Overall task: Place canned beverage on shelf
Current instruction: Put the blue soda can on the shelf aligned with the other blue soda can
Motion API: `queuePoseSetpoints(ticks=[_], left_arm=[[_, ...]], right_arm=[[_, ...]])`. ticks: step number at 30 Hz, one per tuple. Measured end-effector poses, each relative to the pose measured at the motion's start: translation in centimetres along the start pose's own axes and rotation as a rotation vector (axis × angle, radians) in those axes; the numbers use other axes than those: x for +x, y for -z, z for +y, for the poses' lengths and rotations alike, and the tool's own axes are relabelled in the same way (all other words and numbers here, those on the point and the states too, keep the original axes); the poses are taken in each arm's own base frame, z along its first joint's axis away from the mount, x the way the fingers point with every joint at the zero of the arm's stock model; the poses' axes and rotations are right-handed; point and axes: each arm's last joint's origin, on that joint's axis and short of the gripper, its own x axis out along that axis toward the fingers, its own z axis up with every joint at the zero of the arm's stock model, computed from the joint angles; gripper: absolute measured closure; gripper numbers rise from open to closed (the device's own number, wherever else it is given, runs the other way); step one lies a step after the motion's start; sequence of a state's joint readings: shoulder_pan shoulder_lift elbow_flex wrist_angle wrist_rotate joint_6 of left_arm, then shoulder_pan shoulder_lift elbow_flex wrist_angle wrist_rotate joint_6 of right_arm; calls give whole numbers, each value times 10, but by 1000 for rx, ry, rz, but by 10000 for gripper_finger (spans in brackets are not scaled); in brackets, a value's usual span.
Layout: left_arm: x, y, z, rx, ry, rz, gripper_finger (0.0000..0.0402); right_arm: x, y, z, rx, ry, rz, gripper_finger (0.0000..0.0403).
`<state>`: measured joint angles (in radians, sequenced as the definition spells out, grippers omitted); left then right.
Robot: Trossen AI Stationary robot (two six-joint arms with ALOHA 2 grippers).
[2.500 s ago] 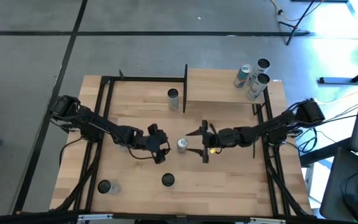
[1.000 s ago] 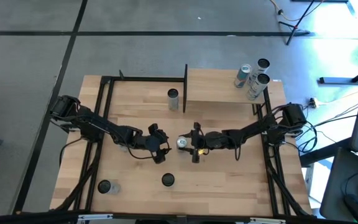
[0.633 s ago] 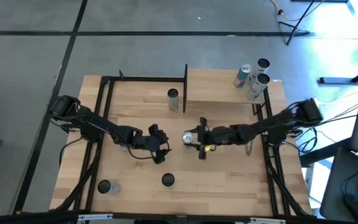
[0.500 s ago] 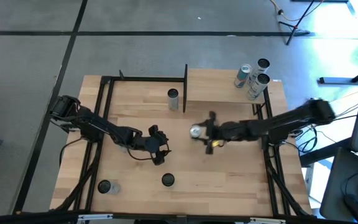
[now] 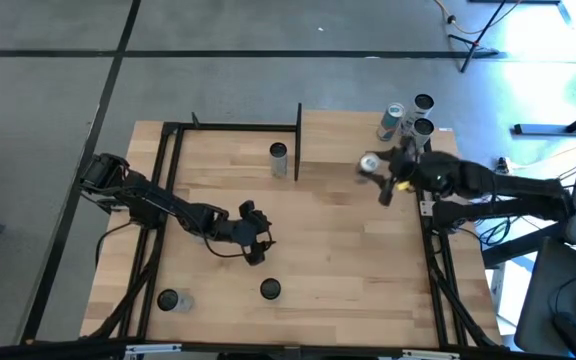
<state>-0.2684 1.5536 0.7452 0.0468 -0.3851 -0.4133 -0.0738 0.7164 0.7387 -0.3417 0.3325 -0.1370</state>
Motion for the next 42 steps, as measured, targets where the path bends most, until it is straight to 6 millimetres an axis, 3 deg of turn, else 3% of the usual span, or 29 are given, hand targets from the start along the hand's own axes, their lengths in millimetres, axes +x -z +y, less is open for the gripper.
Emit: queuePoseSetpoints(ticks=[18,26,42], left_arm=[[0,0,1,3,-3,0,132],[0,0,1,3,-2,0,132],[0,0,1,4,-2,1,132]], right_arm=[[-3,4,-54,58,169,89,202],[-4,7,-61,72,243,122,202],[21,13,-63,68,284,222,202]])
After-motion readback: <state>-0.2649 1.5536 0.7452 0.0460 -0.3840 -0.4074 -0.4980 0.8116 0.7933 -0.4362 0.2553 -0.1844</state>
